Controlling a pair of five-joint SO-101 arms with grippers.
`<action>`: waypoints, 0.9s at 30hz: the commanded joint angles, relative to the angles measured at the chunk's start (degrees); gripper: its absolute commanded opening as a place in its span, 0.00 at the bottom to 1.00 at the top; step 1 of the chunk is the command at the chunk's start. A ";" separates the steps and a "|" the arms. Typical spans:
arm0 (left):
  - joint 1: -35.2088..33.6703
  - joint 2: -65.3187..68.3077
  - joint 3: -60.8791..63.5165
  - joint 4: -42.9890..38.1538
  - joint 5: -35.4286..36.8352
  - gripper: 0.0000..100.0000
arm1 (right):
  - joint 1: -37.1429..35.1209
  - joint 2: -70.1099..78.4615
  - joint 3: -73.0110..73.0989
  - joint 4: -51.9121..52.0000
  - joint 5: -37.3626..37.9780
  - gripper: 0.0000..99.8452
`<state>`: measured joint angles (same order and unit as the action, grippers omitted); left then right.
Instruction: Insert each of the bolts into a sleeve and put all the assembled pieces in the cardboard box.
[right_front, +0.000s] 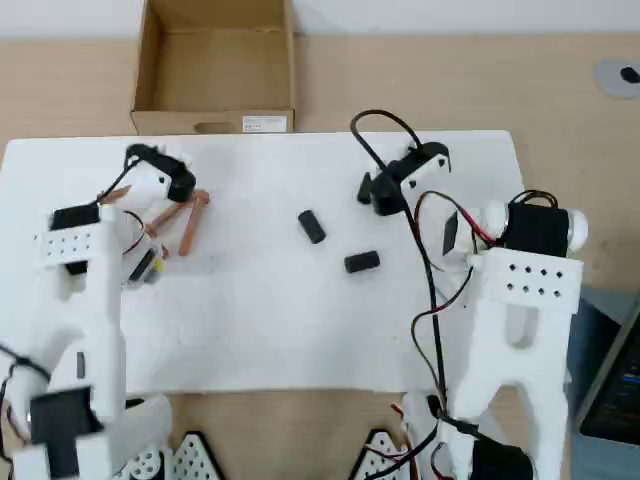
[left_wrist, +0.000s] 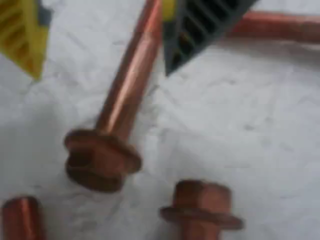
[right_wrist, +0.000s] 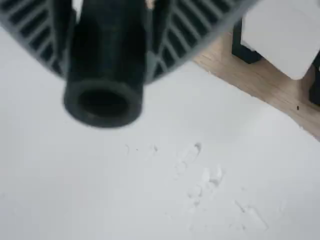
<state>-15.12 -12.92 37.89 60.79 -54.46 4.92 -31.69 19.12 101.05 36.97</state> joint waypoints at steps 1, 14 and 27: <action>0.62 5.41 -6.24 -0.70 -0.53 0.17 | 0.66 -1.89 0.04 1.14 0.35 0.01; 3.87 14.37 -10.29 -1.32 -0.44 0.17 | 0.48 -1.80 3.03 0.97 0.26 0.01; 4.84 20.62 -10.99 -2.81 -0.18 0.03 | 0.48 -1.89 2.77 0.97 0.26 0.01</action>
<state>-10.37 4.22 29.98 60.97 -54.55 4.92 -31.69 22.11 101.05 36.97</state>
